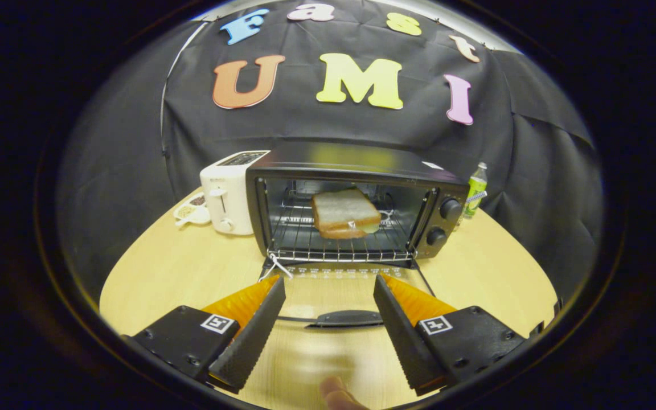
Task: Open the toaster oven, put the food inside, and close the toaster oven door.
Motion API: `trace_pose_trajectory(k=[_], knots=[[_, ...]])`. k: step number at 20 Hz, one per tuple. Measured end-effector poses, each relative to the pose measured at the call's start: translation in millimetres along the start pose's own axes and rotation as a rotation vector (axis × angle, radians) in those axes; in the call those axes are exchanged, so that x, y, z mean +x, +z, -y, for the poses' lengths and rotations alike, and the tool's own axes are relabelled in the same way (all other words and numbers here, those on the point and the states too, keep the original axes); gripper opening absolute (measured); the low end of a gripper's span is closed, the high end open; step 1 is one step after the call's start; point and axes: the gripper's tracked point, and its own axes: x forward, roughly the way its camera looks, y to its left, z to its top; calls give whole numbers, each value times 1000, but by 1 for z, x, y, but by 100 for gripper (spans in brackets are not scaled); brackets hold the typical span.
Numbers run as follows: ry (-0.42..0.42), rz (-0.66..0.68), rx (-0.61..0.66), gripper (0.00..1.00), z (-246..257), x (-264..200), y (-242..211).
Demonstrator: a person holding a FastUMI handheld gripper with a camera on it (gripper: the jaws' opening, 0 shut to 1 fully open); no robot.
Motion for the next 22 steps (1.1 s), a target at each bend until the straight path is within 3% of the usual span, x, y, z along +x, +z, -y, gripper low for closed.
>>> trace_pose_trajectory(k=[7, 16, 22], knots=[[-1, -85, 14, 100, 19, -6, -32], [20, -236, 69, 100, 34, 29, -84], [11, -270, 69, 100, 32, 42, -94]])
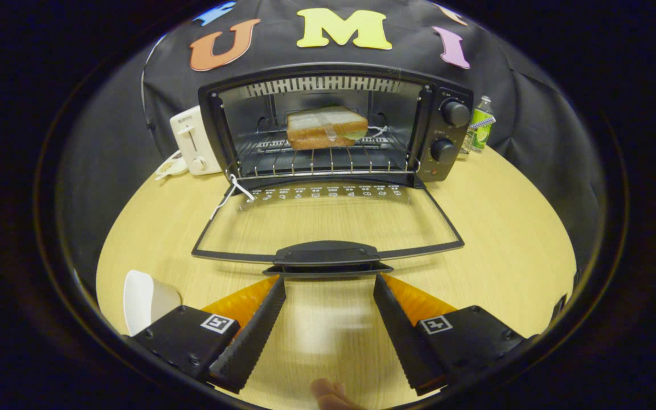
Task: Open the toaster oven, put the food inside, and close the toaster oven door.
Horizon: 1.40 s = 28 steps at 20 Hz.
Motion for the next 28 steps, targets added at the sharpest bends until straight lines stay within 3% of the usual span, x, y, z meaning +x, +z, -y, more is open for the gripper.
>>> trace_pose_trajectory(k=[10, 17, 28], knots=[[-21, -13, -20, 100, -1, -2, 0], [-12, 113, -8, 100, -1, -19, 28], [-9, 157, 5, 100, -4, -20, 29]])
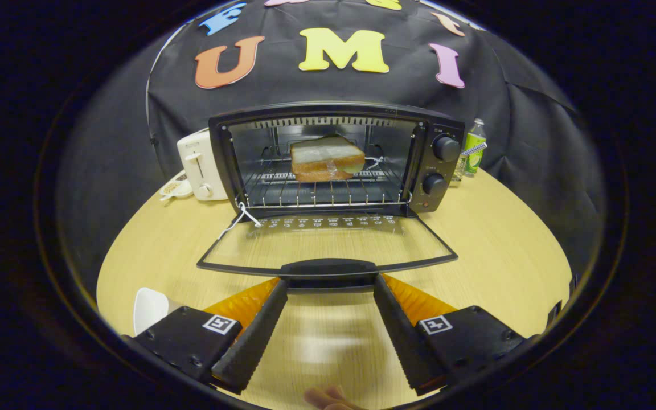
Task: Open the toaster oven, put the food inside, and close the toaster oven door.
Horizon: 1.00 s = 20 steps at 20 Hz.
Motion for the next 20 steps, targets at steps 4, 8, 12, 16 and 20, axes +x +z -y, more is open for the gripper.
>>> trace_pose_trajectory(k=[4, 8, 12, 16, 20], knots=[[-4, 16, 22, 100, -1, -6, 7], [-16, 63, 30, 100, -2, -15, 21], [-23, 120, 28, 100, -1, -19, 41], [-15, 194, 73, 100, -2, -25, 63], [0, 276, 72, 99, -6, -26, 84]])
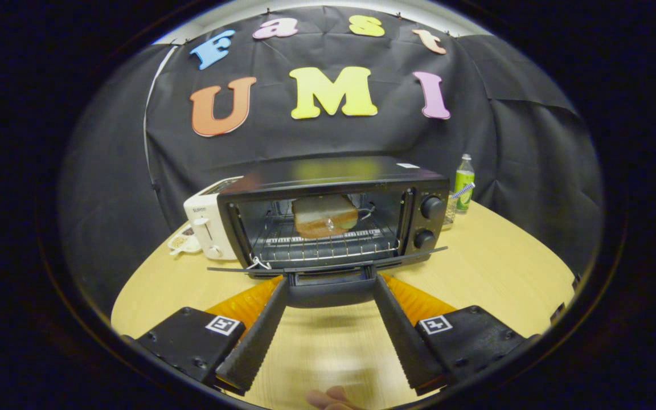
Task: Open the toaster oven, put the food inside, and close the toaster oven door.
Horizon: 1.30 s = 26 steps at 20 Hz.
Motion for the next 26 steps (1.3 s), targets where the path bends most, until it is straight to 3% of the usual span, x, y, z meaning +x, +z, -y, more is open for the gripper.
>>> trace_pose_trajectory(k=[7, 13, 22, 26], knots=[[-20, 124, -35, 98, -1, 14, 34], [-11, 115, -14, 98, 6, 4, 34], [6, 172, -16, 98, 12, -64, 71], [14, 236, 26, 98, 22, -118, 105]])
